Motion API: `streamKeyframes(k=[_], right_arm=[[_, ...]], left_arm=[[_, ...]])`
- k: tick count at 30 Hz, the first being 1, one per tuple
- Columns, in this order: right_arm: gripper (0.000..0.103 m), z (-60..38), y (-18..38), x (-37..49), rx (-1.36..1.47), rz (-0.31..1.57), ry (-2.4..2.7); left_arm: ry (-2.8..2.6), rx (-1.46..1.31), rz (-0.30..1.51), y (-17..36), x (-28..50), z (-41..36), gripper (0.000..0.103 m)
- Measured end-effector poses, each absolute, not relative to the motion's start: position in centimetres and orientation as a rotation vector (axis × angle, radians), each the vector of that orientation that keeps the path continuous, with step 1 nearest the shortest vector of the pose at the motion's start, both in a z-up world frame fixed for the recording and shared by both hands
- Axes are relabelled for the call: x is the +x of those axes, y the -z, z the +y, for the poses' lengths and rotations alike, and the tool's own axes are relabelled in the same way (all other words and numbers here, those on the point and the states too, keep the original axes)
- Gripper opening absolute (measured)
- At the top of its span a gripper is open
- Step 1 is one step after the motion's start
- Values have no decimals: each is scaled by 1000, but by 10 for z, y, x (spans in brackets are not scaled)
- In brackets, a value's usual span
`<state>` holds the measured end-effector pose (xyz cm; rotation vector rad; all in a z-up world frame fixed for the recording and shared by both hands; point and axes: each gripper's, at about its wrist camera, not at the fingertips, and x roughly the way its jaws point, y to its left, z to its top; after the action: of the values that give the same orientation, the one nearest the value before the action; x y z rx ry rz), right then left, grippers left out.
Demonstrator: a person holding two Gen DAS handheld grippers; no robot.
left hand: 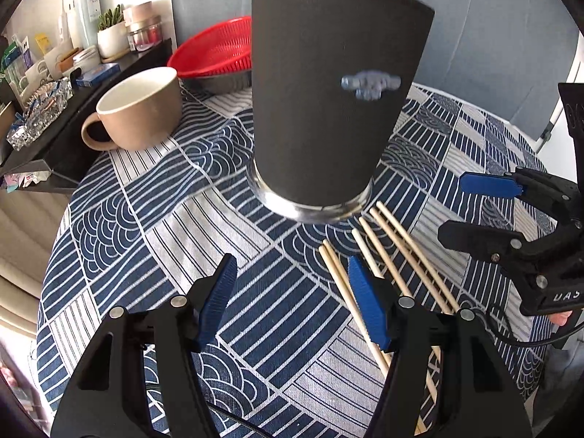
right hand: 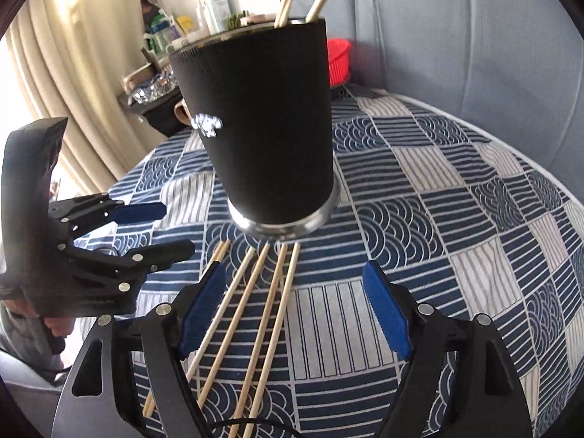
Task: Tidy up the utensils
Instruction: 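Move the open right tool back over the loose wooden chopsticks, then close the right tool on one wooden chopstick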
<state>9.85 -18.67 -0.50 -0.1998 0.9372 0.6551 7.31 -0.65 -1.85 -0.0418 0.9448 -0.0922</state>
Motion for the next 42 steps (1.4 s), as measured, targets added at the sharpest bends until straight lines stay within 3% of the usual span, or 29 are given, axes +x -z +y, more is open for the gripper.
streamKeyframes(k=[10, 42], right_arm=[[55, -183, 31, 104, -266, 1003, -585], [50, -171, 41, 97, -420, 961, -533]], left_arm=[[108, -28, 992, 39, 76, -12, 65], [70, 69, 1023, 34, 82, -23, 68]])
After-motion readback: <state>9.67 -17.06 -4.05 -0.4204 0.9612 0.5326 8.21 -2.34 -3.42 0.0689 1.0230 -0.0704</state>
